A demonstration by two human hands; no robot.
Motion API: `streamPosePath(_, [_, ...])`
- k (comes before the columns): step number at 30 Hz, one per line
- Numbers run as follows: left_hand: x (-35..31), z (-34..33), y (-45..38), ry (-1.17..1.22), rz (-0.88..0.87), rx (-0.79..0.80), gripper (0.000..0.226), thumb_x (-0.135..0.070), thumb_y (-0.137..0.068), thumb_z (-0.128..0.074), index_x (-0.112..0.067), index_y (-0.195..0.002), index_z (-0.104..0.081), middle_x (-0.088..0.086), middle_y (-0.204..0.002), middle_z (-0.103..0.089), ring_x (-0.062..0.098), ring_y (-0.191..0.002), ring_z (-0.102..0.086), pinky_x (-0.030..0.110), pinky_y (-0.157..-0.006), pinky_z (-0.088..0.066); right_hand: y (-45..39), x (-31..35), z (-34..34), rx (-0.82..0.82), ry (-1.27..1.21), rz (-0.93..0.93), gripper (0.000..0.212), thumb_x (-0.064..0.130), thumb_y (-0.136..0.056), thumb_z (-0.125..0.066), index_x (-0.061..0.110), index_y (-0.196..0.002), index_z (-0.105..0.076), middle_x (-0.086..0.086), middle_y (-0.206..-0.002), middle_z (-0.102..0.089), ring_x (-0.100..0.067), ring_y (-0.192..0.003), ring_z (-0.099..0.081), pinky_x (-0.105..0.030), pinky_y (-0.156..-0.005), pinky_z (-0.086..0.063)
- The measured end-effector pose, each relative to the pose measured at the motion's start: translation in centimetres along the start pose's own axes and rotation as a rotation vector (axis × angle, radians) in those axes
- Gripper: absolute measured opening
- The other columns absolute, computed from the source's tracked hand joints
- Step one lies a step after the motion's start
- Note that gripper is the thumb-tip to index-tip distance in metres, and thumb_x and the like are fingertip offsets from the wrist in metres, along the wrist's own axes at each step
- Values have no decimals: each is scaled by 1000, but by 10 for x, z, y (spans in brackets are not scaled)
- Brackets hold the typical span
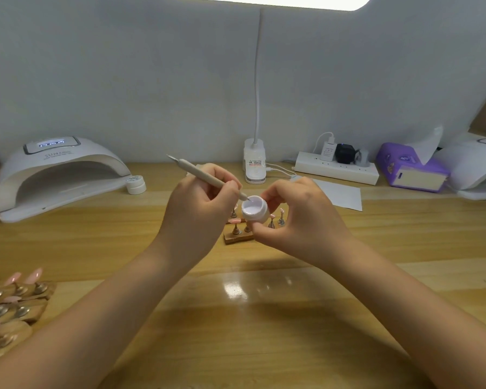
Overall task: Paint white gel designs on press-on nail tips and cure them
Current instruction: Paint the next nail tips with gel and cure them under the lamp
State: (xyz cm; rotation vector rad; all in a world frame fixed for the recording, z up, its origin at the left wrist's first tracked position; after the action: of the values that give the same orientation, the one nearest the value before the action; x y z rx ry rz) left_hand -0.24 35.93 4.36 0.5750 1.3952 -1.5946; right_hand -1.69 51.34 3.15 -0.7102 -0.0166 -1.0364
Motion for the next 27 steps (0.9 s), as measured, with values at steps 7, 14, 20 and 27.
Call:
streamPosePath(7, [0,5,-6,-227,31,74,14,-18,-89,-56,-19,-77,-63,2,-65,-62,3,-56,-51,13,-48,-37,1,6,-1,2,10,24,36,49,-72,-69,23,-96,-65,13,-85,-63,-10,-86,-47,-29,-72,-45])
streamPosePath(14, [-2,5,-6,-258,43,80,14,-19,-88,-55,-20,-76,-62,2,-67,-62,10,-64,-56,13,-49,-40,1,8,-2,7,18,30,37,47,-71,-72,22,-97,-65,11,-86,-64,-11,-87,-47,-30,-72,-44])
streamPosePath(20, [-4,4,-5,-261,46,75,14,-20,-88,-55,-21,-76,-62,2,-68,-62,11,-64,-57,23,-54,-44,1,7,-2,8,24,26,35,47,-72,-72,22,-97,-65,12,-85,-63,-11,-86,-47,-28,-71,-43])
streamPosePath(27, [-14,8,-5,-213,43,30,14,-17,-90,-55,-15,-79,-63,11,-72,-64,25,-73,-62,51,-72,-53,1,7,0,19,22,20,37,50,-73,-69,22,-96,-65,11,-85,-64,-10,-85,-47,-24,-68,-38])
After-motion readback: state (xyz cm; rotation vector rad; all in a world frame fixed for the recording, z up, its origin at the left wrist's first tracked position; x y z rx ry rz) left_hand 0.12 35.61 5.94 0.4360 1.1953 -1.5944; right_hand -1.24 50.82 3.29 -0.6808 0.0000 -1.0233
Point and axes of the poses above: each hand's wrist, its own y-axis away from the middle knuckle, its own z-axis out of the back of the hand, x = y × z, the point moved 5 cm from there along -y, towards the middle knuckle
